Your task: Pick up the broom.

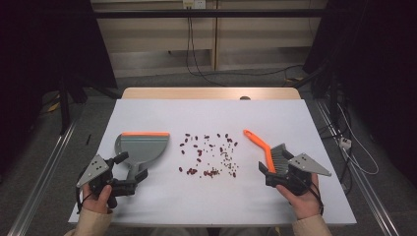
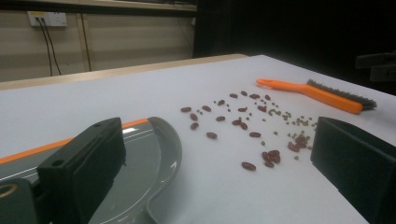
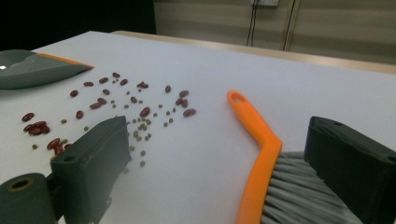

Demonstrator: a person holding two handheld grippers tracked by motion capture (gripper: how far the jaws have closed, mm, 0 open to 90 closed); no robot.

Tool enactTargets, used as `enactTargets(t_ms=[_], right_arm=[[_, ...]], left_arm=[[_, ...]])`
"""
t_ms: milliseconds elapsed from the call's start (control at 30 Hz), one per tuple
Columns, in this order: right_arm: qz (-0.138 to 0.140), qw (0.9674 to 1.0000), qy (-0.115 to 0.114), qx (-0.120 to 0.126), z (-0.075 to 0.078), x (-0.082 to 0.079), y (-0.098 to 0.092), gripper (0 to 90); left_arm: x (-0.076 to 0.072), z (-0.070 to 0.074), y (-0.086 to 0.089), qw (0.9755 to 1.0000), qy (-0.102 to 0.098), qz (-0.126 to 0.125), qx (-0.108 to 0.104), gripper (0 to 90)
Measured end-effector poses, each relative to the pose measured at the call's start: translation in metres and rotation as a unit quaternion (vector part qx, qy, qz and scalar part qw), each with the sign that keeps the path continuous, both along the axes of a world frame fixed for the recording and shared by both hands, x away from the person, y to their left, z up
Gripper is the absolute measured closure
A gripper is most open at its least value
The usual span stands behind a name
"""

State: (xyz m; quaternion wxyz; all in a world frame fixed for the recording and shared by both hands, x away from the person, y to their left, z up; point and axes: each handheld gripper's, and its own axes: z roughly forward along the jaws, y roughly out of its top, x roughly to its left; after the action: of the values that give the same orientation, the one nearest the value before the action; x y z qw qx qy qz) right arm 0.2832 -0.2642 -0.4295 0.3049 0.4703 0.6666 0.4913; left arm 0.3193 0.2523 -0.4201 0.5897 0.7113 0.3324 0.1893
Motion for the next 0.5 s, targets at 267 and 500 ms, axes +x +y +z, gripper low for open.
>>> enactTargets(t_ms=[267, 500], right_arm=[[0.015, 0.9998, 0.011, -0.004, 0.004, 0.011, 0.007, 6.6], [0.014, 0.9997, 0.020, -0.009, 0.005, 0.023, 0.010, 7.2]], left_arm=[[0.000, -0.001, 0.002, 1.0000, 0.004, 0.000, -0.001, 2.8], [-0.001, -0.001, 0.002, 1.0000, 0.004, 0.001, -0.001, 2.8]])
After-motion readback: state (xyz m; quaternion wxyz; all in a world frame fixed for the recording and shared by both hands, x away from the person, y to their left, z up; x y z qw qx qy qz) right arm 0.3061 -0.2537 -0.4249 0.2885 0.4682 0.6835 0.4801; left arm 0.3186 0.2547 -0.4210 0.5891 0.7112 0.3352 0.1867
